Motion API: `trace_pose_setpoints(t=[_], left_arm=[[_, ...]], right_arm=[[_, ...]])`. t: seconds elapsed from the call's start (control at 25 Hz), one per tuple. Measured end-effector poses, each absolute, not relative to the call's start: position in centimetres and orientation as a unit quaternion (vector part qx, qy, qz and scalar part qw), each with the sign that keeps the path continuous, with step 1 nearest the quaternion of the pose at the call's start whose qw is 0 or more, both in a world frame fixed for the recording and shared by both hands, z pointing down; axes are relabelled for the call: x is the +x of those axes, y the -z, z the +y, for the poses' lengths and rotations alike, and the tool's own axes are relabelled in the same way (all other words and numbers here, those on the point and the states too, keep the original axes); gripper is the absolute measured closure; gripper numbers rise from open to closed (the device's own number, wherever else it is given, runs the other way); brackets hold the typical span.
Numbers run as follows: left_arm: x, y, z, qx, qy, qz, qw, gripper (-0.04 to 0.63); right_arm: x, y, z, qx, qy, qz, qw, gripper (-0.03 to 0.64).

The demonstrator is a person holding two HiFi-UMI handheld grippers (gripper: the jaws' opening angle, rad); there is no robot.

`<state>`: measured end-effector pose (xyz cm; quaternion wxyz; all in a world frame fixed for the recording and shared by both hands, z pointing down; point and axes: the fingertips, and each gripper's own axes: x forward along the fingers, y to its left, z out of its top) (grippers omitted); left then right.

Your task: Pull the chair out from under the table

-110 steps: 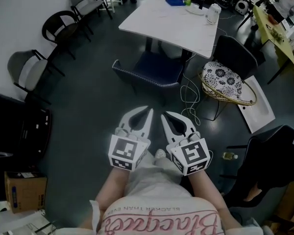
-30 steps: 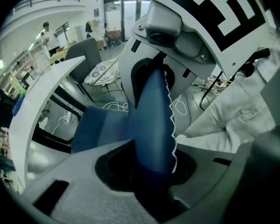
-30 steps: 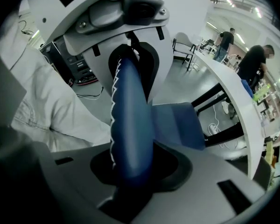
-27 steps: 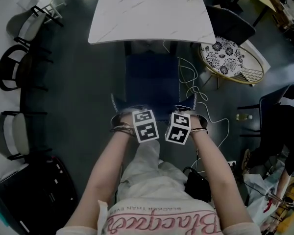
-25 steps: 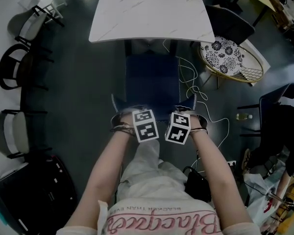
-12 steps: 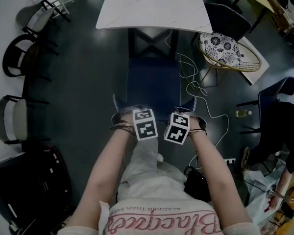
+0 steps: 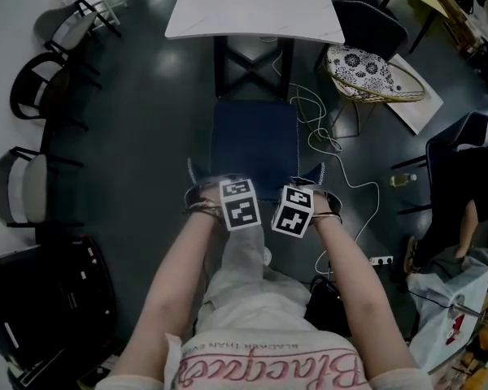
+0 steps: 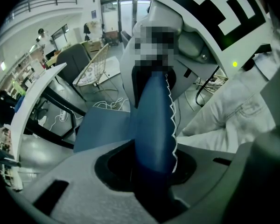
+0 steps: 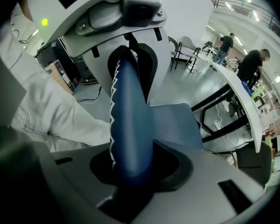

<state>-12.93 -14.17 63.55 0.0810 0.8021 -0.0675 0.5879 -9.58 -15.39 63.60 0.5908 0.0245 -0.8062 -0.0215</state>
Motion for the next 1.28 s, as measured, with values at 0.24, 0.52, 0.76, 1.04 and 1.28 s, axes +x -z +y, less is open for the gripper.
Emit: trace_pose_setpoints(t=[0.24,0.52,0.76,1.04,1.28], left_arm=[[-12.3,-63.6,-11.1,0.802,-0.587,-0.075,0.075,0.482],[-12.3,-62.8,-10.6,0.801,-0.583,-0.131,0.031,0.405],[-12.1,-61.1,-10.0,0.813,-0.552,-0.185,-0.002,0.385],[-11.4,-56.8,-10.1,0.825,-0.511,-0.239,-0.03,0.377],[-10.9,-52.6,-9.3,0.845,-0.462,-0.268,-0.036,0.377]], right_arm=[[-8.9,-63.6,-12.3,0.034,0.024,-0.809,0.586,0.494],[-8.6,-61.9,-11.2,0.074,0.036,-0.82,0.566,0.423],[-7.8,-59.9,-10.4,0.107,0.046,-0.829,0.547,0.403],[-7.1,-55.1,-9.9,0.157,0.036,-0.859,0.487,0.403],[-7.5,-50.9,-9.4,0.201,0.018,-0.879,0.432,0.403]])
